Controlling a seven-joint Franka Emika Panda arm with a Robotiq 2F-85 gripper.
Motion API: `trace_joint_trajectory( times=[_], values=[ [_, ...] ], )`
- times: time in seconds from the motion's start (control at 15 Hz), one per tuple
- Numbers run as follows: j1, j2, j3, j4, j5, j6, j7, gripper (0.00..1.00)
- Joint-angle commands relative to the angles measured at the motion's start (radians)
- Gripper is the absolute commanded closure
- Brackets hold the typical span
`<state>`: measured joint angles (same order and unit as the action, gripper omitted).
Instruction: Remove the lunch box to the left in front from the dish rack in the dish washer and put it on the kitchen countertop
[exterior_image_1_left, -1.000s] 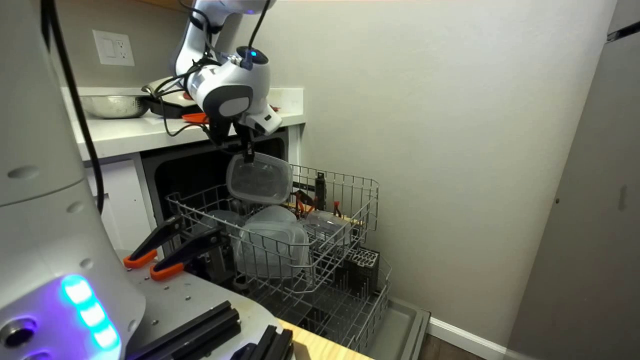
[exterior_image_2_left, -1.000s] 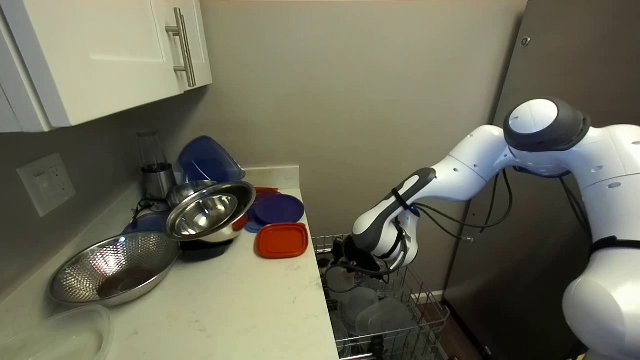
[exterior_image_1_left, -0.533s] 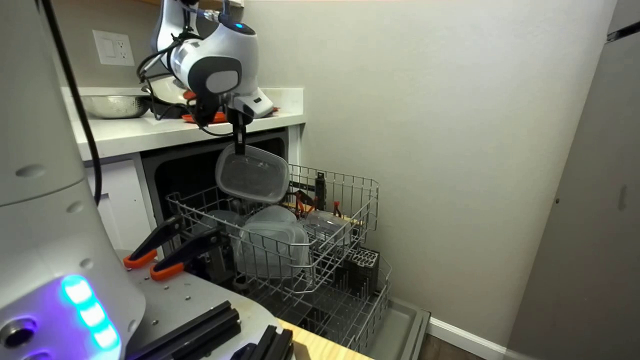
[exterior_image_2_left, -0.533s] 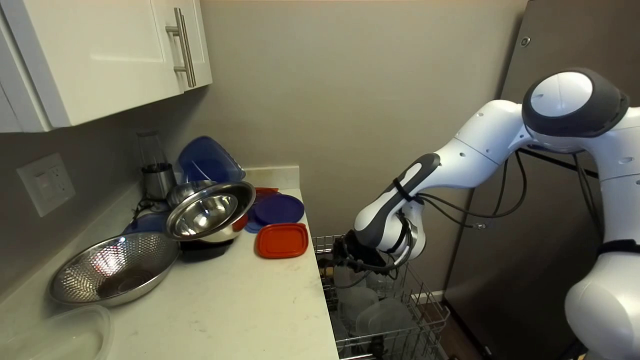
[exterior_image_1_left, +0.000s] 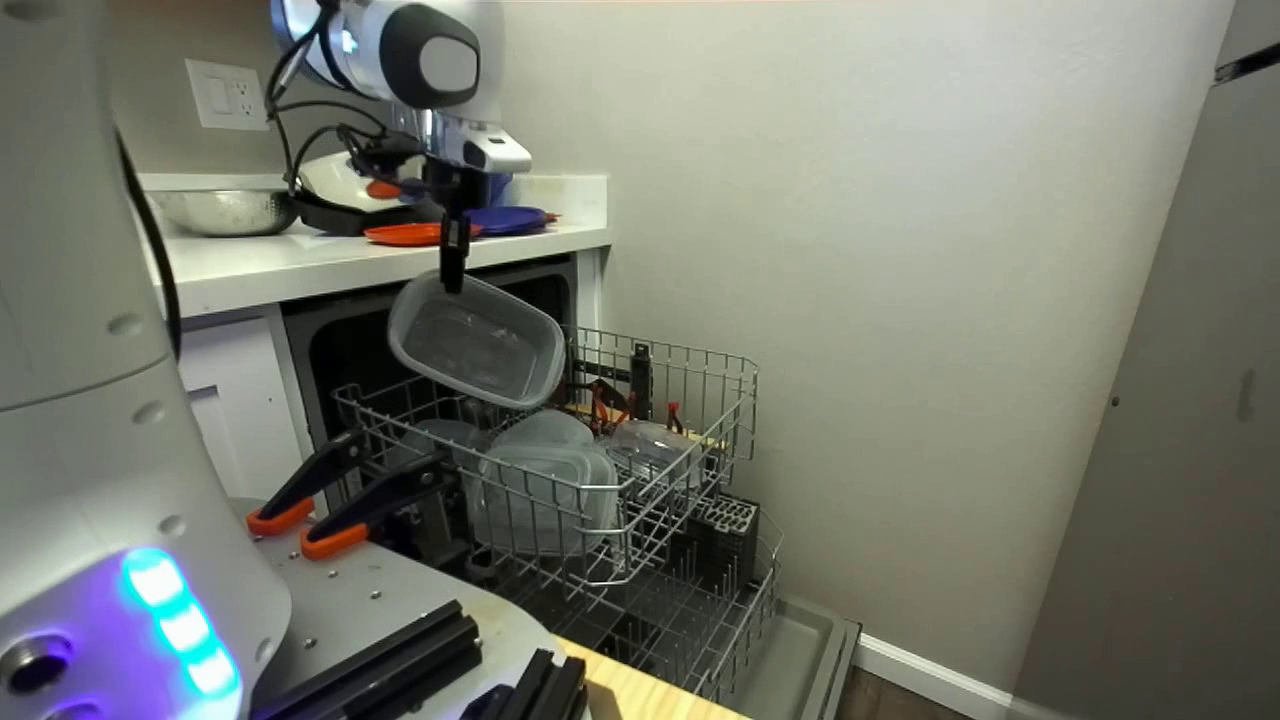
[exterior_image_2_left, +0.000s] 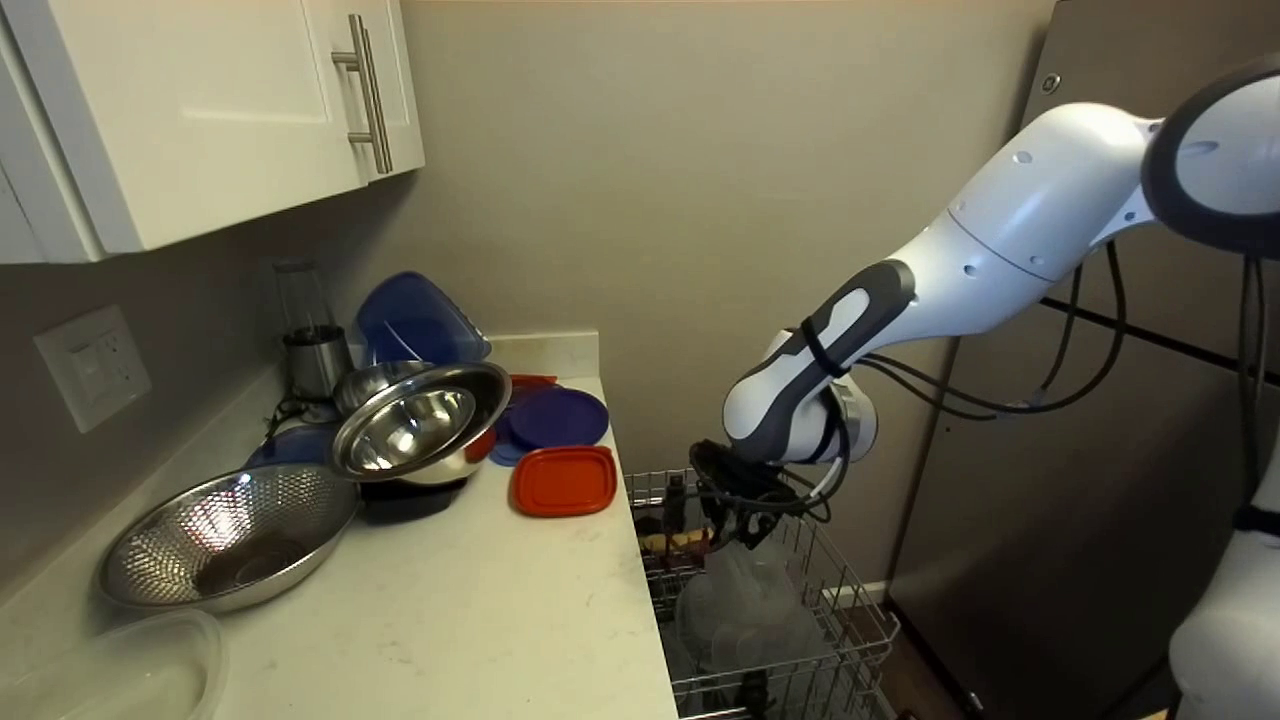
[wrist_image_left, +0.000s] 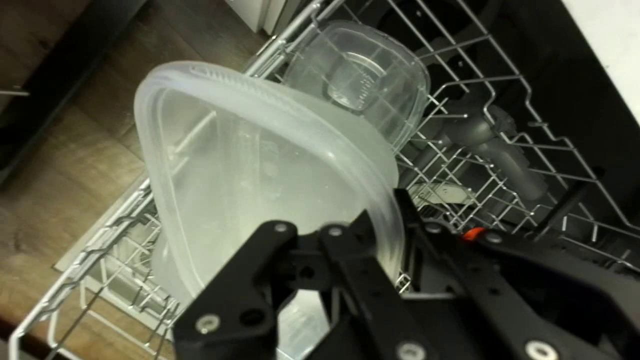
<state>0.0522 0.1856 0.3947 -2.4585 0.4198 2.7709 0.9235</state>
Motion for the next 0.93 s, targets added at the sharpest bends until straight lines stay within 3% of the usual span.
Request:
trace_joint_trajectory(
  times=[0.0, 0.33, 0.67, 0.87],
  values=[
    [0.138, -0.124, -0.16, -0.01, -0.215, -0.206, 0.255, 0.98],
    [0.195, -0.104, -0.17, 0.152, -0.443, -0.508, 0.504, 0.98],
    [0.269, -0.016, -0.137, 0.386, -0.555, -0.852, 0.616, 0.98],
    [0.318, 0.071, -0.125, 0.533, -0.6, -1.045, 0.621, 0.98]
  ],
)
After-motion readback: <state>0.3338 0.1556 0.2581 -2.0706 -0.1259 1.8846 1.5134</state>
